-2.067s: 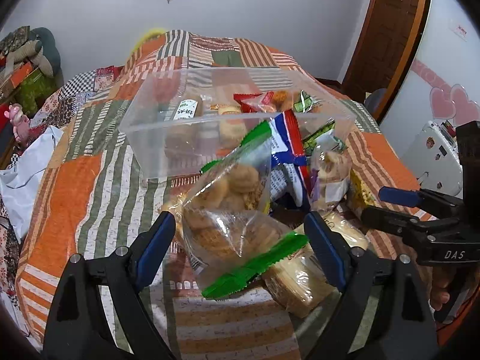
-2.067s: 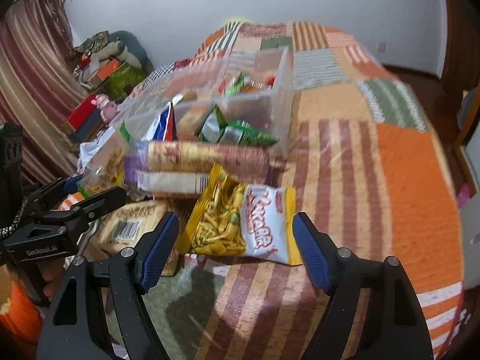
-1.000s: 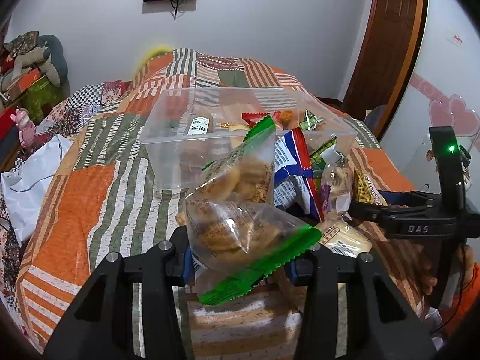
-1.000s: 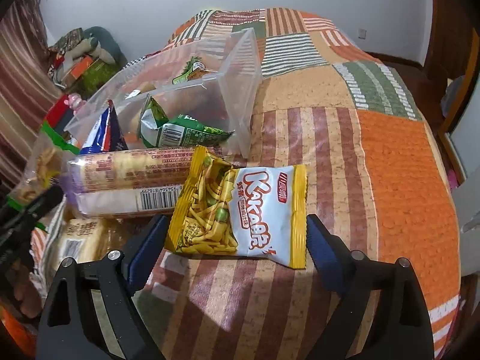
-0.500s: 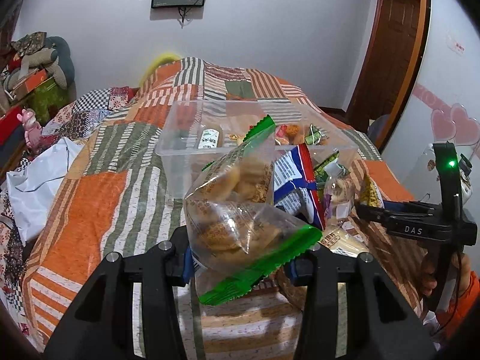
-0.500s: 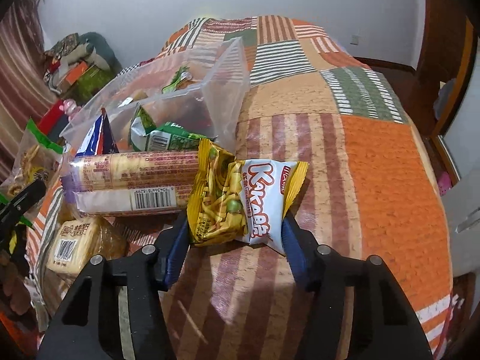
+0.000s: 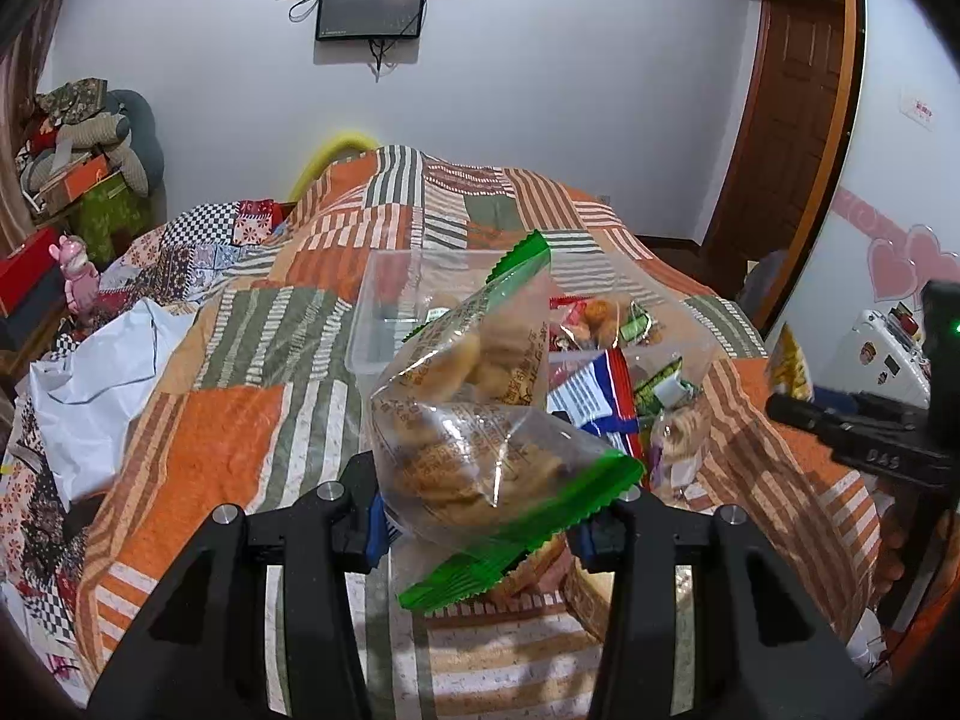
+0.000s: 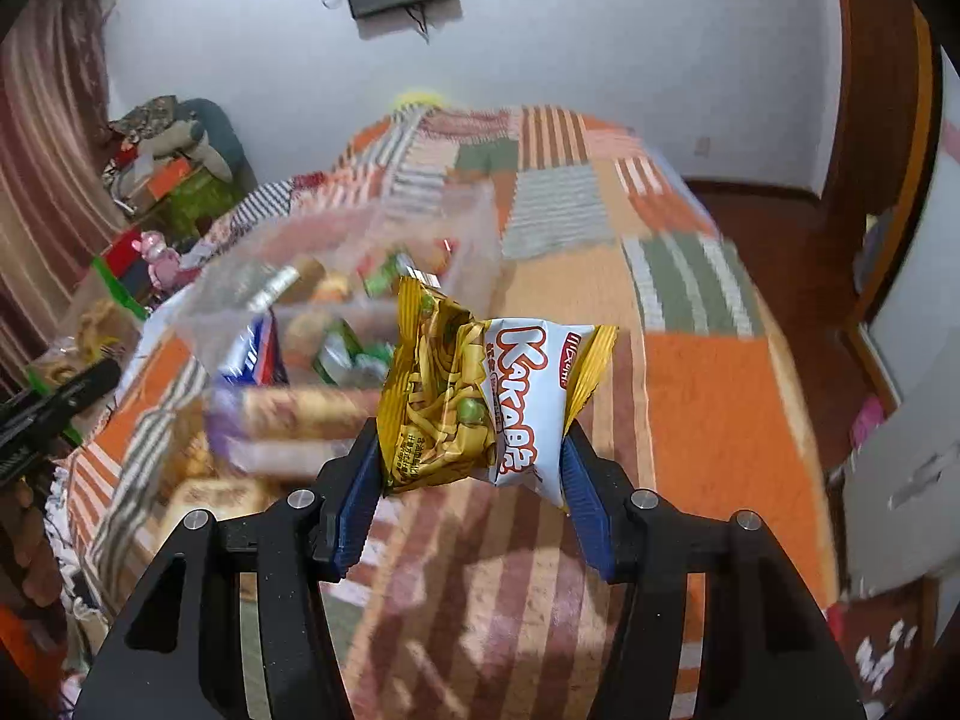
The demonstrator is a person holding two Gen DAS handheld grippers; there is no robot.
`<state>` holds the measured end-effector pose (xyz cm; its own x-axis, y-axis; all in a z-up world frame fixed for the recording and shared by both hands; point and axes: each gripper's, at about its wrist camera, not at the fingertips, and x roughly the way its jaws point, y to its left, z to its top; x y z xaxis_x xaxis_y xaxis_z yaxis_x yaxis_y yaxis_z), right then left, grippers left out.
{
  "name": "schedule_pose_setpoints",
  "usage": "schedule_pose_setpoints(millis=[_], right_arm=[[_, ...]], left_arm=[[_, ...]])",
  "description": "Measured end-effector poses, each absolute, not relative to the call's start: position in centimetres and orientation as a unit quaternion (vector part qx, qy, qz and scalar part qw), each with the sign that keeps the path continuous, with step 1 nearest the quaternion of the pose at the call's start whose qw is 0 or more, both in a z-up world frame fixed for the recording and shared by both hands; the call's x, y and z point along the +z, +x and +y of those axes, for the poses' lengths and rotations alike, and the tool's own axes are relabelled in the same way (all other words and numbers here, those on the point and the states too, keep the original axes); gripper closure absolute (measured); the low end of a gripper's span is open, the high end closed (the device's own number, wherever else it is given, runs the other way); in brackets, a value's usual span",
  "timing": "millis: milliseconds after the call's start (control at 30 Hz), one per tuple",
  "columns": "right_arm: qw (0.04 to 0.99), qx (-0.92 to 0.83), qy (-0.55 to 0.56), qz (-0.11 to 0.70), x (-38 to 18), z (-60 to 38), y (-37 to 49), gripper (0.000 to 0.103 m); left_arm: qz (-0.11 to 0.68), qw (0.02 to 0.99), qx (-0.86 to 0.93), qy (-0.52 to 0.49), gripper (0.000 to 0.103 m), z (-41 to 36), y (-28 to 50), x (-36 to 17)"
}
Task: Organize snacks
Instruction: 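Lift both bags over the clear box and open both tools to drop them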
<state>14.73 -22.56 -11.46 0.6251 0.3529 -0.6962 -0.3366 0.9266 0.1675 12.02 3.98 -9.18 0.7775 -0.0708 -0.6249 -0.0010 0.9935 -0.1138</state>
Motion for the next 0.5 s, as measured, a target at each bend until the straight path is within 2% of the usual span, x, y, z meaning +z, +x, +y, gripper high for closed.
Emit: schedule_pose_setpoints(millis=[500], right_arm=[[0.907,0.239,0.004,0.347,-8.9,-17.8,17.8,0.05]], left_arm=[[0.3,0.953,-0.005,-0.037,0.058,5.1,15.7,-6.5]])
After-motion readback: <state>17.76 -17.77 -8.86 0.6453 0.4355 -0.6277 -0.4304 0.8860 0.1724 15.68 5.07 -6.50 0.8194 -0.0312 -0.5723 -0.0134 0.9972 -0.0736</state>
